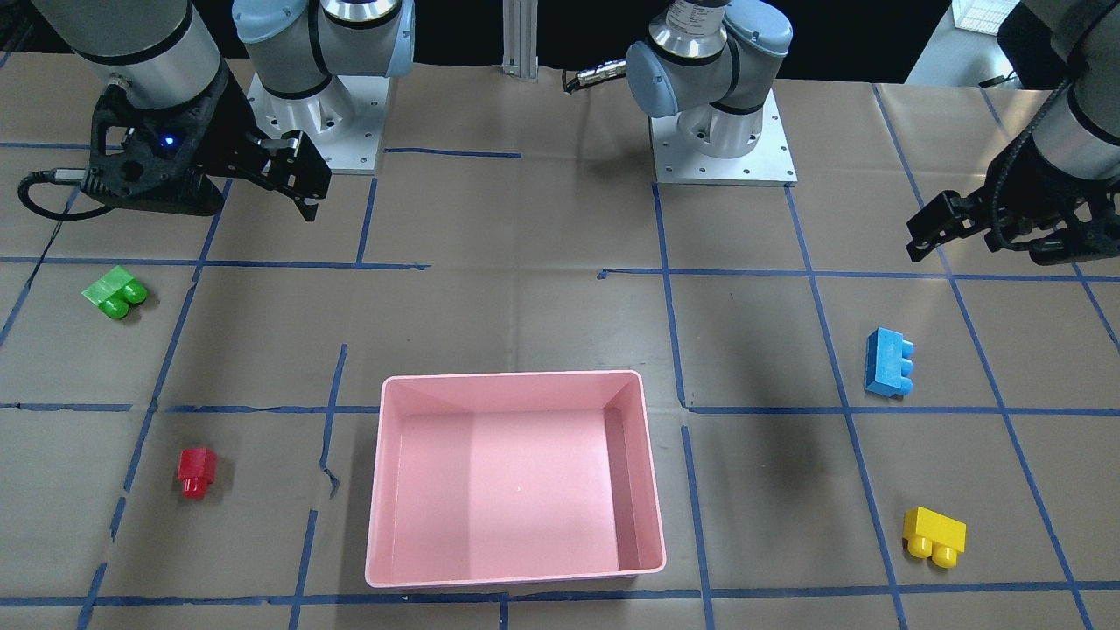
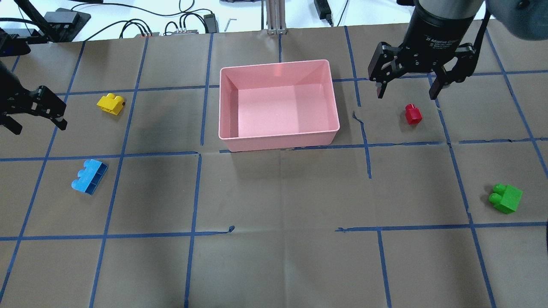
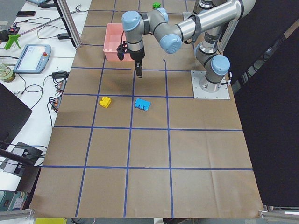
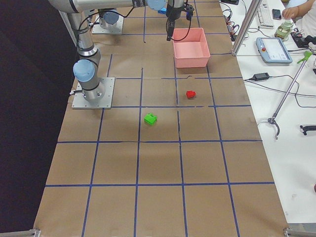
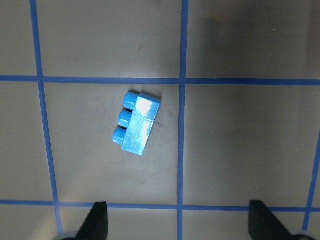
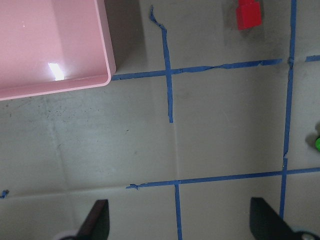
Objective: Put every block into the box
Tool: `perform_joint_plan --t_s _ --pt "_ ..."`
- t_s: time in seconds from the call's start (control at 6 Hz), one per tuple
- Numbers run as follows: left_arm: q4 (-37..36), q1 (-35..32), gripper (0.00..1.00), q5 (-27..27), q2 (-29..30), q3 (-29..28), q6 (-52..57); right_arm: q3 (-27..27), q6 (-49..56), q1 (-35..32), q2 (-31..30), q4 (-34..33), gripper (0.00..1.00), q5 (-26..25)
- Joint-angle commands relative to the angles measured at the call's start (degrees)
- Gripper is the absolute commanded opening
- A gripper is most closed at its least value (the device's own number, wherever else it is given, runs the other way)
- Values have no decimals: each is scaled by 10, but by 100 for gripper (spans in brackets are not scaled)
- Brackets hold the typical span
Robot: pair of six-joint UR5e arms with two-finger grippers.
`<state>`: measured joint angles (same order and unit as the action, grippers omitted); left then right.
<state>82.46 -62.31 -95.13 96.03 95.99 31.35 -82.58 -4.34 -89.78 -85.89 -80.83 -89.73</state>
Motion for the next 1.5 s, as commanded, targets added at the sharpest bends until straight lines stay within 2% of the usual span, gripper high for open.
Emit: perform_joint_plan --t_s 0.0,0.17,0.33,0.5,0.67,0.83,1.17,1.33 --pt "-146 42 98 1 38 83 87 1 74 49 10 -26 100 -5" --pt "-226 46 98 2 55 133 156 0 108 119 12 -25 100 -8" --pt "-246 47 98 3 69 161 176 -4 139 203 12 -26 100 -10" --pt "-257 47 97 3 89 164 180 -23 152 265 12 -26 99 -10" --pt "-304 47 97 1 123 163 196 -49 150 316 5 -31 99 -10" --pt "-354 47 97 0 141 162 241 -81 151 353 4 -52 99 -11" --pt "-354 47 93 3 155 171 238 -131 151 390 -12 -60 99 -24" --pt "-355 47 93 4 165 171 238 -166 153 390 -2 -124 99 -25"
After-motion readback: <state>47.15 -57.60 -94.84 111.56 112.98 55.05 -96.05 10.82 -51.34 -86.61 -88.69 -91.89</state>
